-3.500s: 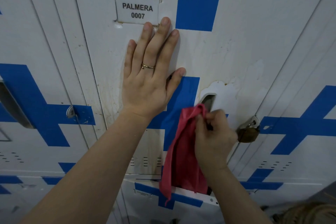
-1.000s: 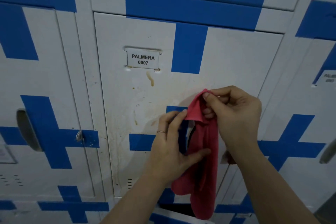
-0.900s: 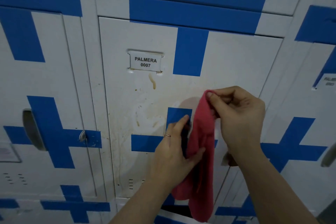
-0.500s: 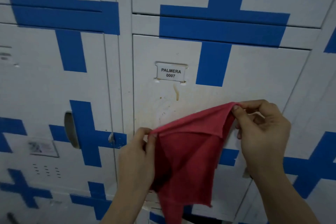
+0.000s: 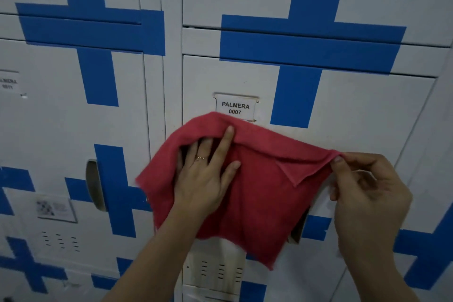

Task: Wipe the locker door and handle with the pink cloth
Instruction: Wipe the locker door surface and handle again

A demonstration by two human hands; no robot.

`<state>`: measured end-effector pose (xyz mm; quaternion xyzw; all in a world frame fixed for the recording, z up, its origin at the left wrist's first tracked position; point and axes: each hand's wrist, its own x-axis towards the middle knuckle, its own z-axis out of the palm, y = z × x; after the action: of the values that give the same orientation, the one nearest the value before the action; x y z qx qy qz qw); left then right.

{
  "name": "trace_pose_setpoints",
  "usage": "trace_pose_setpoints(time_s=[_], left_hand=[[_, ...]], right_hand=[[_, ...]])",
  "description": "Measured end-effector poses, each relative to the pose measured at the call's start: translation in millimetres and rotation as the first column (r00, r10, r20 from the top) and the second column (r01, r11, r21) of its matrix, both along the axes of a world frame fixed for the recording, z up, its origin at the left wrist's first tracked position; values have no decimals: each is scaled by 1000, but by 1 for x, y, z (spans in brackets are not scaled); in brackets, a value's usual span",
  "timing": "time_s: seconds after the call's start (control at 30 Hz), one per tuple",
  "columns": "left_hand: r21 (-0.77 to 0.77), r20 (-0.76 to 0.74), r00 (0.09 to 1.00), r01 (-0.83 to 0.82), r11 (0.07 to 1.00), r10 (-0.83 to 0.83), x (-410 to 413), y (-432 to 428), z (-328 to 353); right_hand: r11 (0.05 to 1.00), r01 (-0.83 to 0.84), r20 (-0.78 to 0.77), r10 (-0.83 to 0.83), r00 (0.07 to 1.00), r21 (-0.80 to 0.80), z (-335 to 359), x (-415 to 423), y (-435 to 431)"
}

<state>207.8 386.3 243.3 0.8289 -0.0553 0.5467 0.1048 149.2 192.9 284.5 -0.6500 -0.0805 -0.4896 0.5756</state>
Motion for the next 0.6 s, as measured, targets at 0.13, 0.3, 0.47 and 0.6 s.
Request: trace_pose_setpoints(time_s=[0.13,0.3,0.47,0.6], left_hand=[[185,78,996,35,982,-51,11,-19,5],[268,74,960,243,932,-271,12,3,6],[58,40,999,-9,998,6,6,-28,12],[59,108,941,315,947,-320,2,-30,19]], right_hand=[[993,73,10,-75,997,88,-3,9,-7],[976,41,-67,-27,997,212,-9,11,-3],[970,-62,34,56,998,236,-10,7,11],[999,14,165,-22,986,49,-27,13,18]])
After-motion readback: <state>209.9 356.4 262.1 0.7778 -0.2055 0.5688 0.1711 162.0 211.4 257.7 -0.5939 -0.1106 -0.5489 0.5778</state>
